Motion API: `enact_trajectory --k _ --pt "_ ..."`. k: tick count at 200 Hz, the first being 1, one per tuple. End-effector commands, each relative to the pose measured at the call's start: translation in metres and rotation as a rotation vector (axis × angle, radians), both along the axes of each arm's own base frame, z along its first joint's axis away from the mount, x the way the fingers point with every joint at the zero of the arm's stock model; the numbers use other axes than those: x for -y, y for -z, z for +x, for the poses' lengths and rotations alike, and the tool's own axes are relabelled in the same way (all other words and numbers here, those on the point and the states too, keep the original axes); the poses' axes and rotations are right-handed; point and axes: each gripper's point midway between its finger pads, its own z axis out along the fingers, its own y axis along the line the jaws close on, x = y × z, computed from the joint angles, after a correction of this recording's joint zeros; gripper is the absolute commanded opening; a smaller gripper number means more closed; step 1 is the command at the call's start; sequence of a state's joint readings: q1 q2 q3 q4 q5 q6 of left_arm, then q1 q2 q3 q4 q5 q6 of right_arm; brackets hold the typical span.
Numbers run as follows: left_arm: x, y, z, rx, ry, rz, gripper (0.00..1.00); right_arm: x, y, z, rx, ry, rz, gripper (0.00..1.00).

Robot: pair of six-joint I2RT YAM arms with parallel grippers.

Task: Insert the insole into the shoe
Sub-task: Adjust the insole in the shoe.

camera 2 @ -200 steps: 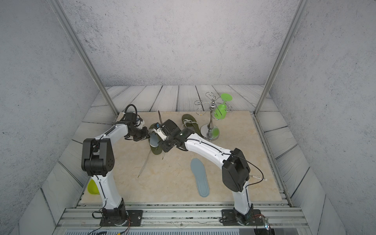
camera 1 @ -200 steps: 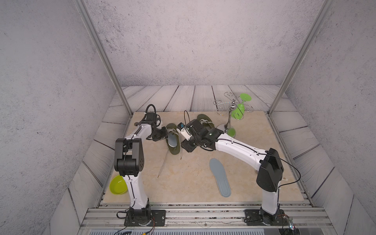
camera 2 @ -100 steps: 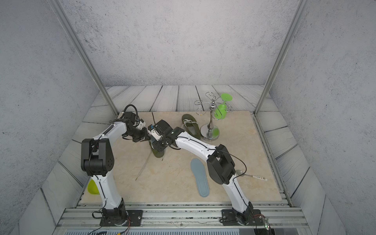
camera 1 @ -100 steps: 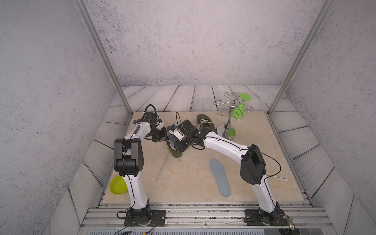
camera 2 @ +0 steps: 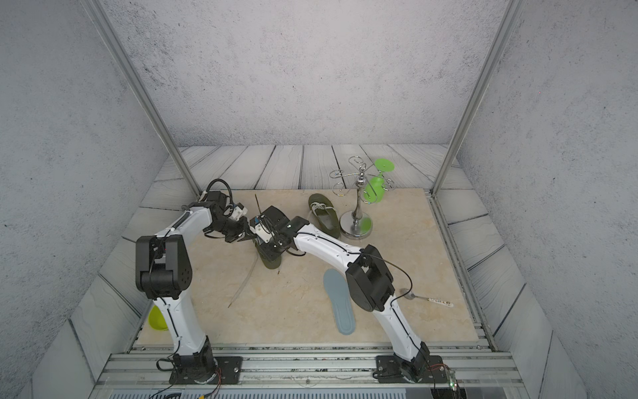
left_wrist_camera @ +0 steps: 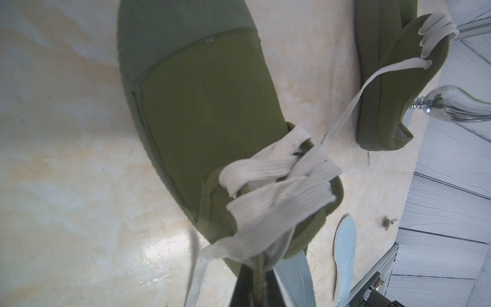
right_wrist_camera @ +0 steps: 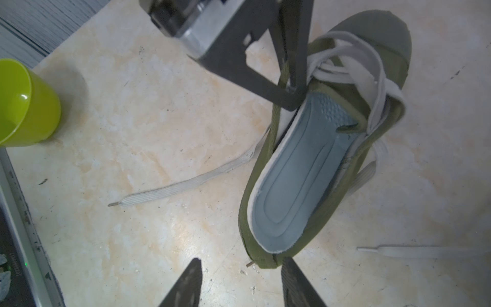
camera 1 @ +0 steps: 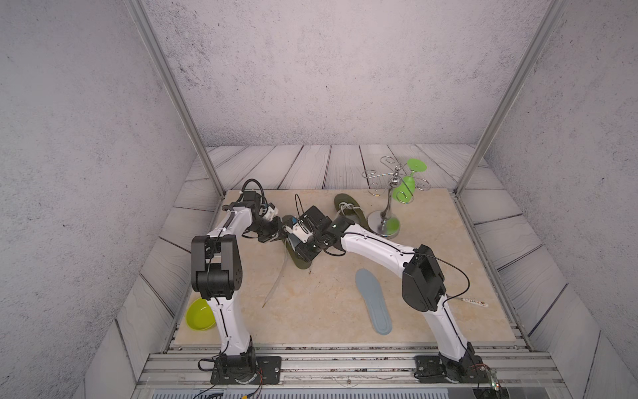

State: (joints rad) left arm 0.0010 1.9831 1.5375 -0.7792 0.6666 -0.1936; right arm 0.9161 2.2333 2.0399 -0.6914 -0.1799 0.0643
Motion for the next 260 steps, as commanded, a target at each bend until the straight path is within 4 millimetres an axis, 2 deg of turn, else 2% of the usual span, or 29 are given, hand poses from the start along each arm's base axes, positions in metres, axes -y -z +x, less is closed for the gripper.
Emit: enact_trajectory --k 1,29,58,77,118,167,197,260 --pt "0.002 -0.007 -0.01 -0.006 0.024 -0.048 0.0 -0.002 0.032 0.003 -0.025 -0.008 -0.068 0.46" --pt "0.003 -0.008 -0.013 0.0 0.034 -0.07 0.0 -0.003 0.038 0.013 0.0 0.013 -0.088 0.36" --pt "0.003 -0.011 -0.016 0.018 0.047 -0.078 0.0 0.001 0.044 0.018 0.014 0.027 -0.129 0.19" --pt "0.003 -0.012 -0.019 0.025 0.067 -0.08 0.0 0.003 0.05 0.021 0.009 0.036 -0.129 0.14" --pt "0.002 -0.006 -0.028 0.008 0.089 -0.071 0.0 0.003 0.06 0.034 0.006 0.062 -0.13 0.1" --pt "0.002 -0.007 -0.029 0.021 0.099 -0.077 0.0 0.0 0.075 0.044 -0.043 0.069 -0.122 0.07" --pt "-0.001 -0.006 -0.025 0.01 0.081 -0.088 0.0 0.005 0.088 0.036 -0.084 0.054 -0.147 0.06" --pt "-0.008 -0.004 -0.011 -0.021 -0.002 -0.128 0.0 0.023 0.098 0.011 -0.116 0.021 -0.178 0.04"
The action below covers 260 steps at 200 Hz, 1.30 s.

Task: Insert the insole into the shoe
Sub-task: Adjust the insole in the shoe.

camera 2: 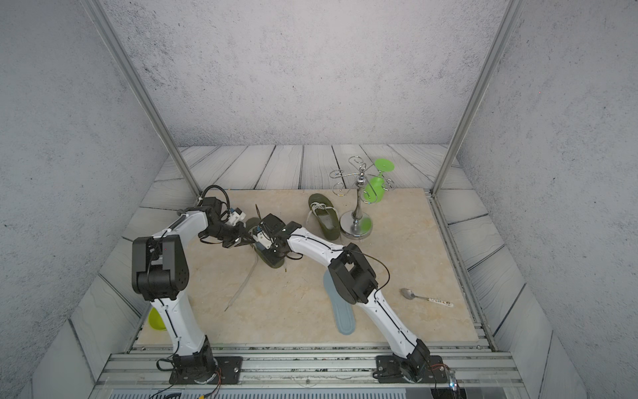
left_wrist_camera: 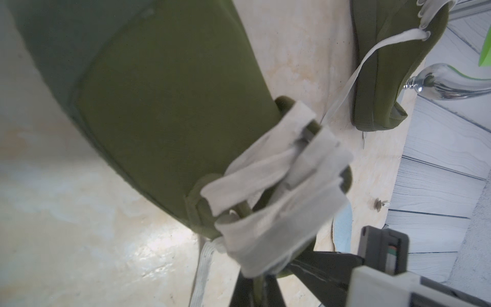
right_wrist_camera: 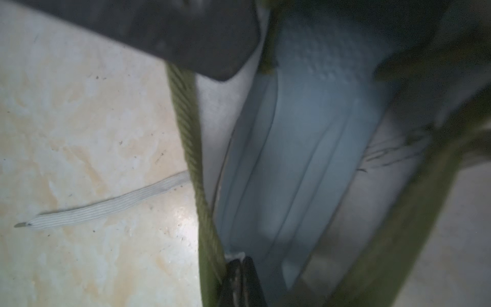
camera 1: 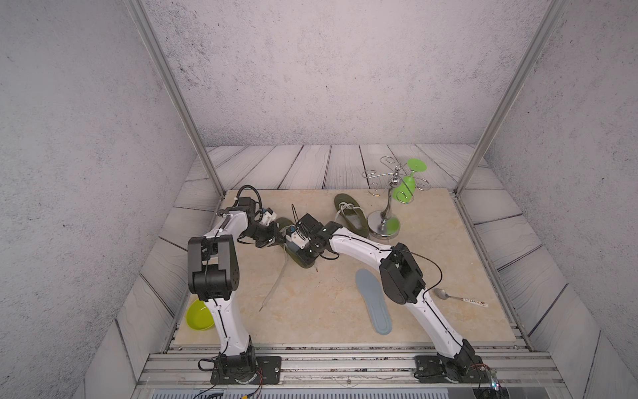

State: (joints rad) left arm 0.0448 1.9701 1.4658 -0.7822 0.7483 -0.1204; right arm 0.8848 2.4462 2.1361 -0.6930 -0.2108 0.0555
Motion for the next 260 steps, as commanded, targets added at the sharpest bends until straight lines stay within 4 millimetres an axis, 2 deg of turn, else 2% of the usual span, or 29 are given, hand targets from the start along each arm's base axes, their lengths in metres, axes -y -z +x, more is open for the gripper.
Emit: enact_trajectory --k 1,17,36,65,85,118,136,154,179,192,217,227,235,260 --pt "-0.001 -0.011 0.006 -0.009 -0.034 -0.062 0.0 0.028 0.015 -0.009 -0.027 0.009 -0.101 0.04" --pt "-0.002 -0.011 0.007 -0.02 -0.048 -0.068 0.0 0.033 0.015 -0.01 -0.024 0.016 -0.116 0.05" --pt "-0.003 -0.009 0.007 -0.026 -0.052 -0.067 0.0 0.032 0.006 -0.008 -0.022 0.037 -0.098 0.18" --pt "-0.003 -0.009 0.006 -0.026 -0.049 -0.062 0.0 0.022 -0.032 -0.009 -0.01 0.048 -0.004 0.35" --pt "-0.004 -0.008 0.007 -0.022 -0.05 -0.059 0.0 0.021 -0.049 -0.009 0.0 0.056 0.025 0.37" --pt "-0.005 -0.008 0.009 -0.02 -0.047 -0.047 0.0 0.023 -0.065 -0.009 0.008 0.079 0.043 0.36" --pt "-0.006 -0.008 0.009 -0.019 -0.048 -0.045 0.0 0.02 -0.069 -0.005 0.019 0.104 0.064 0.3" --pt "-0.006 -0.008 0.009 -0.019 -0.049 -0.044 0.0 0.017 -0.063 -0.002 0.006 0.105 0.054 0.28" --pt "-0.005 -0.007 0.009 -0.024 -0.049 -0.049 0.0 0.013 -0.06 -0.006 -0.014 0.081 0.048 0.43" --pt "-0.005 -0.007 0.008 -0.024 -0.047 -0.046 0.0 0.016 -0.062 -0.007 -0.006 0.075 0.045 0.47" --pt "-0.006 -0.009 0.009 -0.021 -0.046 -0.043 0.0 0.024 -0.085 -0.01 0.029 0.081 0.057 0.46" --pt "-0.006 -0.01 0.01 -0.02 -0.046 -0.045 0.0 0.026 -0.093 -0.011 0.04 0.088 0.064 0.43" --pt "-0.006 -0.01 0.01 -0.019 -0.046 -0.045 0.0 0.028 -0.095 -0.011 0.041 0.092 0.063 0.38" --pt "-0.006 -0.009 0.011 -0.022 -0.049 -0.045 0.0 0.024 -0.095 -0.008 0.038 0.093 0.063 0.15"
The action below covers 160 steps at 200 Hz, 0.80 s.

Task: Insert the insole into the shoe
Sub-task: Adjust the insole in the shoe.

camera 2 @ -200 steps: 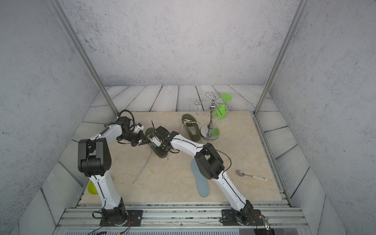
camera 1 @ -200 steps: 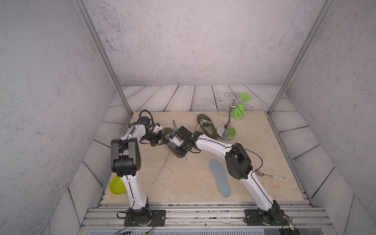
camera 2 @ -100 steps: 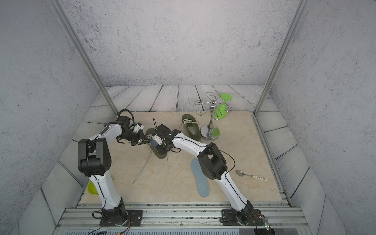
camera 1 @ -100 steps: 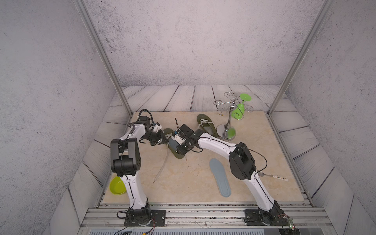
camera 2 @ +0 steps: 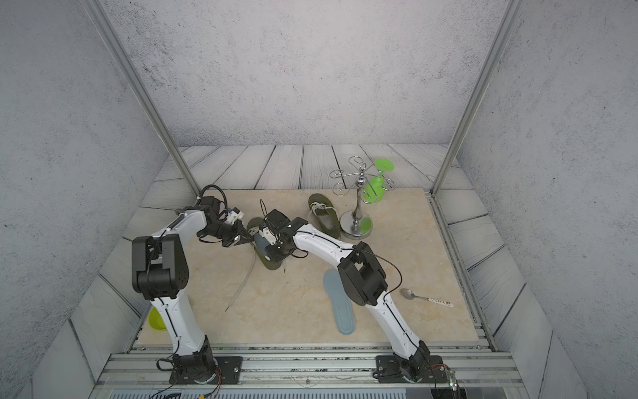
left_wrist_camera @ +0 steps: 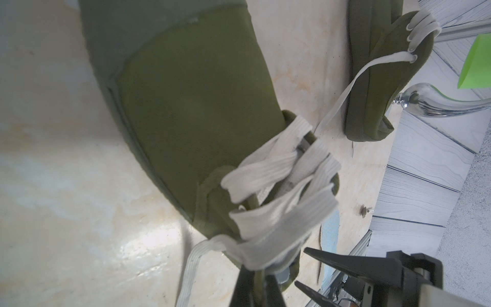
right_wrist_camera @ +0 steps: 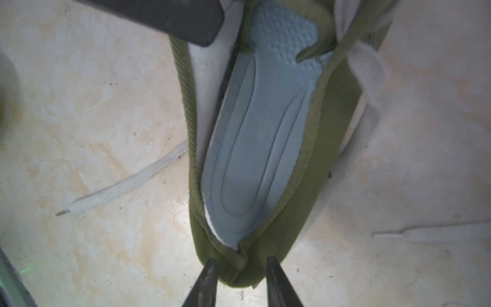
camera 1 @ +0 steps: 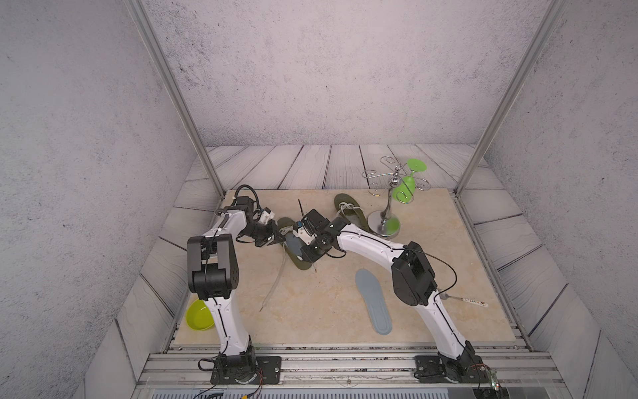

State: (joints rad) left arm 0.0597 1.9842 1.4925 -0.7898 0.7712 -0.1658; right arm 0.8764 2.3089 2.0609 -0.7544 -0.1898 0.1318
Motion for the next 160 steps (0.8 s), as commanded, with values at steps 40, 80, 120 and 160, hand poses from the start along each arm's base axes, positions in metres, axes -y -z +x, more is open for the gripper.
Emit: enact_trajectory --k 40,80,120,160 --pt "-0.002 -0.004 0.004 -0.004 -0.007 -0.021 0.0 -0.018 -0.045 0.01 0.06 -0.007 0.09 0.03" --pt "-0.002 -0.003 0.006 -0.006 -0.008 -0.023 0.0 -0.036 -0.009 0.012 -0.008 -0.036 0.086 0.02" --pt "-0.001 0.001 0.004 -0.015 -0.004 -0.023 0.0 -0.038 0.046 0.004 -0.09 -0.021 0.023 0.0" --pt "-0.002 -0.002 0.005 -0.009 -0.005 -0.022 0.0 -0.033 0.059 0.005 -0.09 -0.022 -0.026 0.0"
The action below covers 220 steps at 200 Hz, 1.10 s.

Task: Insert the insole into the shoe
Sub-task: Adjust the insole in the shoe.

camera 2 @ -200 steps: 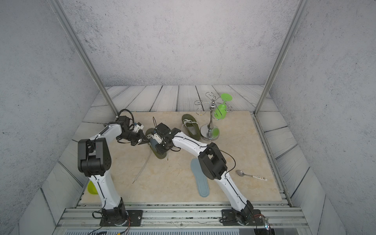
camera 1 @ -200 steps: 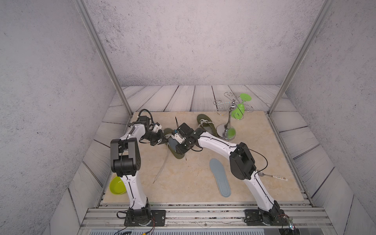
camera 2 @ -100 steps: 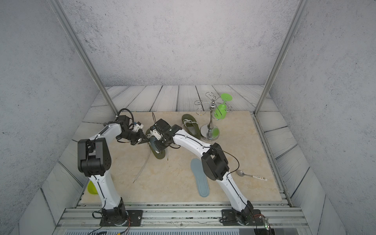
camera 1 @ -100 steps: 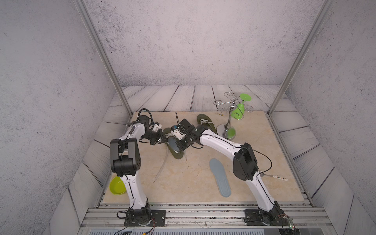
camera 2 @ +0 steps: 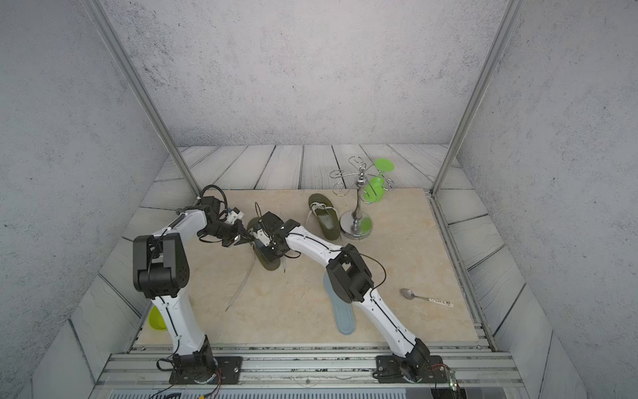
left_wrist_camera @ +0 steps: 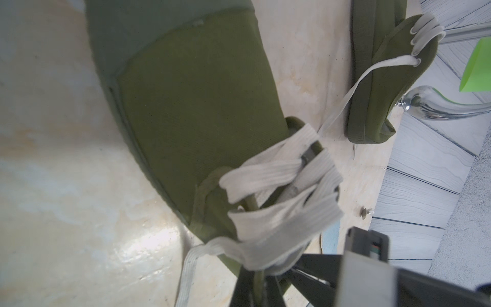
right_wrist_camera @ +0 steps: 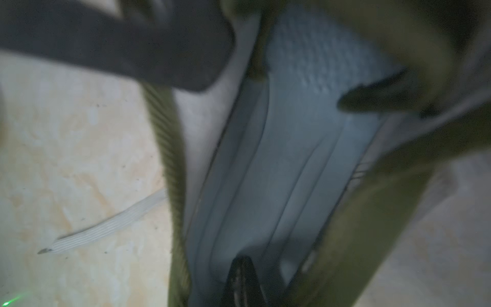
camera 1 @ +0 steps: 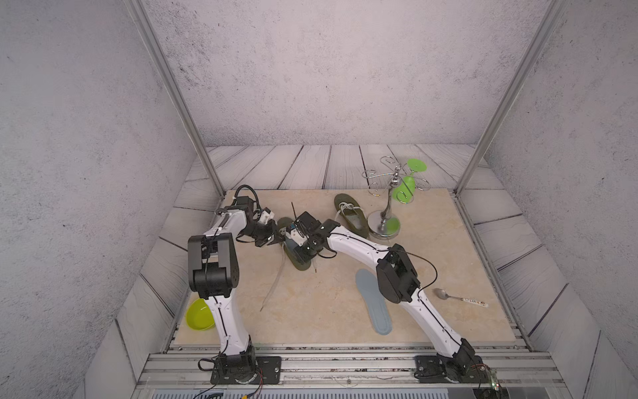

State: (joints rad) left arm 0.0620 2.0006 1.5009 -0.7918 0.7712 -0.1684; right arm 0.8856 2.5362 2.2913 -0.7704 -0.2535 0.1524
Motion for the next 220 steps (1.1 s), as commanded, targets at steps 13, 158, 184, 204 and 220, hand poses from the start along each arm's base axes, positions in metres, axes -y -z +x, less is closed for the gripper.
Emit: enact_trajectory --k 13,158,184,204,220 --pt "0.0 -0.006 0.004 0.001 -0.001 -0.024 0.0 0.006 0.015 -0.003 -0.013 -0.003 -0.069 0.0" --pt "0.001 0.0 0.004 -0.025 0.006 -0.031 0.0 0.011 0.052 0.001 0.03 0.142 -0.116 0.0" --pt "-0.001 0.005 0.001 -0.033 0.007 -0.019 0.0 0.019 0.05 0.008 0.085 0.182 -0.152 0.0" --pt "-0.002 0.008 0.0 -0.032 0.008 -0.004 0.0 0.018 0.06 0.009 0.088 0.196 -0.138 0.0" --pt "-0.004 0.009 -0.001 -0.025 0.01 0.01 0.0 0.019 0.055 0.009 0.077 0.191 -0.163 0.0"
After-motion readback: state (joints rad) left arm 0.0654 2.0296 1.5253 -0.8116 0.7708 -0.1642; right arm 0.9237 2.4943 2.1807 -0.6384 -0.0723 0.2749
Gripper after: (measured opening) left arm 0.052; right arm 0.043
